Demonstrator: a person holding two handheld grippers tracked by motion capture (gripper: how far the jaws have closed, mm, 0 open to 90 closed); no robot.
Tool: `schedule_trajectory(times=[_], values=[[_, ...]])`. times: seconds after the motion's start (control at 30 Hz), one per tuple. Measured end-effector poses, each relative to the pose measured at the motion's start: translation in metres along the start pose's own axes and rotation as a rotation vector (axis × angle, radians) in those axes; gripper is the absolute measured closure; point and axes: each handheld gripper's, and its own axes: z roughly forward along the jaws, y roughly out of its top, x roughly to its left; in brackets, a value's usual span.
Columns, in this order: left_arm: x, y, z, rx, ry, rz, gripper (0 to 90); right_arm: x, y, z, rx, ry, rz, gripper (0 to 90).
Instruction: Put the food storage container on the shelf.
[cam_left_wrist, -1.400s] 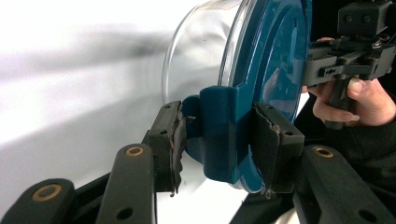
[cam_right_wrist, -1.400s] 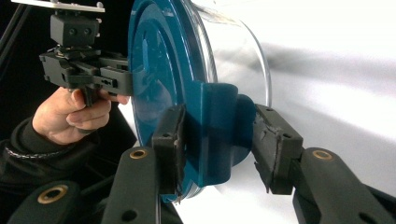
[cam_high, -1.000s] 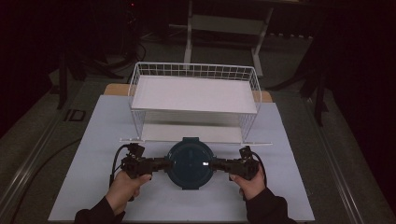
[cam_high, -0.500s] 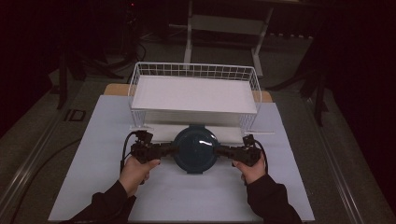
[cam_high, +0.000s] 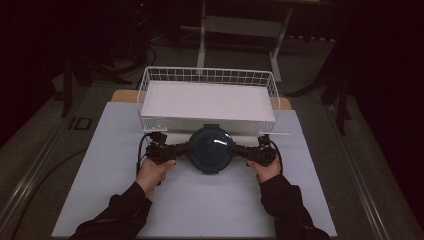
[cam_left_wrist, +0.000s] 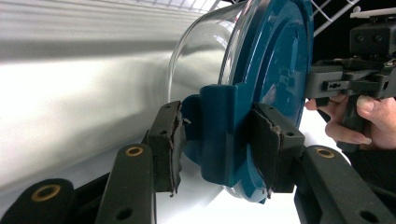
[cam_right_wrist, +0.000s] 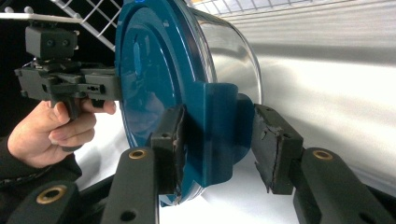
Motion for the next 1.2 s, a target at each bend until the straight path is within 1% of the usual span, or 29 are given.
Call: schedule_trajectory(times=[0.03, 0.1, 0.13, 0.17, 0.2, 0.23, 0.3, 0.33, 0.37, 0.4, 0.43, 0.47, 0.53, 0.63, 0.73, 0.77, 0.8, 0.83, 0.87, 0.9, 0.93, 1.0, 1.03, 1.07, 1.1, 1.17, 1.2], values=[[0.001, 0.001, 0.001, -0.004, 0.000, -0.014, 55.4, -0.003, 0.001, 0.002, -0.006, -0.001, 0.006, 56.3], [0.004, 0.002, 0.003, 0.002, 0.003, -0.018, 55.4, -0.005, 0.002, 0.004, -0.006, -0.003, 0.025, 56.3], [0.006, 0.003, 0.004, 0.004, 0.002, -0.031, 55.2, -0.006, 0.003, 0.005, -0.008, -0.006, 0.027, 56.3], [0.009, 0.004, 0.004, 0.004, 0.002, -0.012, 55.2, -0.007, 0.003, 0.007, -0.016, -0.013, 0.021, 56.3], [0.010, 0.004, 0.005, -0.003, 0.007, -0.010, 55.1, -0.008, 0.003, 0.008, -0.020, -0.020, 0.016, 56.3], [0.010, 0.004, 0.005, -0.001, 0.003, -0.008, 55.1, -0.007, 0.003, 0.009, -0.012, -0.014, 0.031, 56.3], [0.013, 0.005, 0.007, 0.002, 0.005, -0.003, 55.0, -0.009, 0.003, 0.011, -0.009, -0.013, 0.032, 56.2], [0.015, 0.005, 0.009, 0.006, 0.008, -0.012, 55.0, -0.009, 0.003, 0.011, -0.005, -0.016, 0.037, 56.2], [0.015, 0.005, 0.009, 0.006, 0.008, -0.012, 55.0, -0.009, 0.003, 0.011, -0.005, -0.016, 0.037, 56.2], [0.016, 0.005, 0.010, -0.004, 0.004, -0.022, 55.0, -0.015, 0.004, 0.014, -0.021, -0.028, 0.008, 56.2], [0.017, 0.005, 0.010, -0.004, 0.001, -0.020, 54.7, -0.016, 0.005, 0.015, -0.019, -0.020, 0.033, 56.2], [0.018, 0.006, 0.011, -0.001, -0.002, -0.020, 54.7, -0.016, 0.005, 0.014, -0.012, -0.018, 0.042, 56.2], [0.020, 0.006, 0.011, -0.005, -0.008, -0.021, 54.7, -0.015, 0.006, 0.015, -0.015, -0.022, 0.039, 56.2], [0.020, 0.003, 0.012, -0.031, -0.009, -0.021, 54.7, -0.017, 0.006, 0.015, -0.016, -0.022, 0.040, 55.5], [0.023, 0.002, 0.014, -0.045, -0.026, -0.048, 54.2, -0.014, 0.006, 0.015, -0.025, -0.055, 0.038, 54.3], [0.024, 0.001, 0.015, -0.051, -0.030, -0.051, 53.9, -0.013, 0.006, 0.015, -0.021, -0.063, 0.032, 54.0], [0.025, 0.001, 0.016, -0.052, -0.037, -0.061, 53.5, -0.013, 0.006, 0.015, -0.029, -0.073, 0.024, 53.8], [0.026, 0.001, 0.016, -0.054, -0.030, -0.058, 53.0, -0.012, 0.006, 0.015, -0.033, -0.079, 0.029, 53.5], [0.025, 0.000, 0.017, -0.060, -0.016, -0.037, 51.3, -0.012, 0.006, 0.016, -0.035, -0.089, 0.029, 53.2], [0.025, 0.001, 0.018, -0.063, -0.016, -0.042, 50.2, -0.013, 0.006, 0.016, -0.041, -0.096, 0.032, 52.9], [0.026, 0.001, 0.018, -0.070, -0.021, -0.058, 49.6, -0.013, 0.005, 0.016, -0.049, -0.098, 0.037, 52.7], [0.027, 0.001, 0.019, -0.079, -0.018, -0.053, 48.9, -0.013, 0.005, 0.017, -0.055, -0.097, 0.037, 52.0], [0.027, 0.002, 0.019, -0.084, -0.013, -0.044, 48.9, -0.013, 0.005, 0.017, -0.061, -0.103, 0.034, 50.2], [0.028, 0.001, 0.019, -0.091, -0.009, -0.047, 46.1, -0.014, 0.005, 0.018, -0.070, -0.105, 0.037, 49.9], [0.029, 0.001, 0.020, -0.093, -0.015, -0.056, 45.4, -0.014, 0.005, 0.018, -0.075, -0.109, 0.033, 49.1], [0.030, 0.001, 0.020, -0.104, -0.004, -0.042, 41.7, -0.014, 0.005, 0.018, -0.076, -0.122, 0.026, 47.5], [0.030, 0.001, 0.021, -0.107, -0.001, -0.046, 41.6, -0.014, 0.006, 0.018, -0.078, -0.126, 0.024, 46.6]])
